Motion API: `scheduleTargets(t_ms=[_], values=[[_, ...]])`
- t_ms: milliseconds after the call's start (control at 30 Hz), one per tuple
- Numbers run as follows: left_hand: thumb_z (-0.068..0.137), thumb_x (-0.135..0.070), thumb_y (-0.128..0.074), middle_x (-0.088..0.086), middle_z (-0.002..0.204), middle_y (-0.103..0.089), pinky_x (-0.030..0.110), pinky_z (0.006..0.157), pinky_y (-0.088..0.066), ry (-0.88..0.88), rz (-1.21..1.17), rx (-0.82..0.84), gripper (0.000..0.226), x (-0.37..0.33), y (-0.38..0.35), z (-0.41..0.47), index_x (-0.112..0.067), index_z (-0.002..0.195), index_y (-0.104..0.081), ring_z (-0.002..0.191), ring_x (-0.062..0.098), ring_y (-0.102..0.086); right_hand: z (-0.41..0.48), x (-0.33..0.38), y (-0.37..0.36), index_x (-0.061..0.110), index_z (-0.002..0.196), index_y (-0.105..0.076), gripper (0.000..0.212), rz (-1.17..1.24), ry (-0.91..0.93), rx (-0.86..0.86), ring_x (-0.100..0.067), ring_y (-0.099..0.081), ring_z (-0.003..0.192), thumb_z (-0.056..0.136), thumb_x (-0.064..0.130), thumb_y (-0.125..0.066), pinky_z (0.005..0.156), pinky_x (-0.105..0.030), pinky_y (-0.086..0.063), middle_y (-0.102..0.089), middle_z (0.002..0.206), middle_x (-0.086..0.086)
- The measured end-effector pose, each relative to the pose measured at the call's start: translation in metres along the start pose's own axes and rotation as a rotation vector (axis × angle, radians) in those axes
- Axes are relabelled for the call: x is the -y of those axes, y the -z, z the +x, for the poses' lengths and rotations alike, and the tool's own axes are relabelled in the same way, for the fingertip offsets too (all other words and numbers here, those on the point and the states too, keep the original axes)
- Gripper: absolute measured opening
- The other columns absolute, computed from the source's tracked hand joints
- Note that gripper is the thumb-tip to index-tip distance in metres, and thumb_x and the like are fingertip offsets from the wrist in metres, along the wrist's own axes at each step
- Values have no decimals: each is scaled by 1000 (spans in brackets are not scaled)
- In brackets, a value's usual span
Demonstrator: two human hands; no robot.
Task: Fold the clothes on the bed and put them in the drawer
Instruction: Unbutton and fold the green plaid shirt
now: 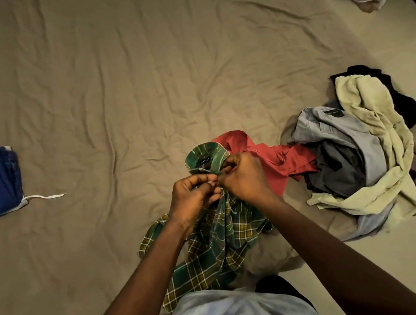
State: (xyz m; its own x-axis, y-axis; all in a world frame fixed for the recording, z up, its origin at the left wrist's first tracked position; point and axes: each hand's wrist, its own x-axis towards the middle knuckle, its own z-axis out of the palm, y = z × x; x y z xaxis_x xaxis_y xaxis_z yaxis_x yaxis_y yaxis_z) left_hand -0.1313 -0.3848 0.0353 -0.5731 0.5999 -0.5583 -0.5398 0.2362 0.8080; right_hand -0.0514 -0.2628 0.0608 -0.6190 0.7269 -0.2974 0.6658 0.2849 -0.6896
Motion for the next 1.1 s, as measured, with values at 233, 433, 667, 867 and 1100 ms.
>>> scheduleTargets(t_ms=[233,433,667,867,1100], values=[[88,4,-69,6,94,-78,35,82,-62,-127,295,-21,23,11,-17,-1,-11,104,-75,90,19,-75,-6,2,-8,23,98,-62,28,174,-217,-118,-19,-65,96,79,8,-76,87,-36,-56,-66,92,8],[80,0,-78,-10,100,-74,18,78,-57,-328,465,-184,36,7,-27,-5,-25,106,-72,89,1,-70,-4,10,2,13,97,-69,19,284,-174,-74,-21,-67,88,84,1,-63,69,-30,-53,-71,92,-4],[87,-16,-80,12,94,-79,37,87,-60,-144,-4,-61,15,-17,-26,-1,-8,100,-78,91,24,-76,-4,-3,16,21,103,-74,31,419,39,-99,-9,-71,79,82,-2,-77,72,-28,-60,-74,89,4],[94,-12,-73,11,81,-76,26,60,-55,-7,-110,-176,9,-19,-32,-1,-7,88,-77,72,16,-70,-15,-2,6,18,101,-74,29,291,185,-161,-6,-68,80,85,-6,-72,72,-20,-58,-72,91,10],[102,-2,-57,3,67,-68,18,52,-52,30,-90,-75,17,-29,-24,-6,-1,90,-70,57,6,-62,-20,-2,4,14,104,-74,22,511,71,-108,0,-69,83,87,0,-76,75,-14,-55,-75,94,6]])
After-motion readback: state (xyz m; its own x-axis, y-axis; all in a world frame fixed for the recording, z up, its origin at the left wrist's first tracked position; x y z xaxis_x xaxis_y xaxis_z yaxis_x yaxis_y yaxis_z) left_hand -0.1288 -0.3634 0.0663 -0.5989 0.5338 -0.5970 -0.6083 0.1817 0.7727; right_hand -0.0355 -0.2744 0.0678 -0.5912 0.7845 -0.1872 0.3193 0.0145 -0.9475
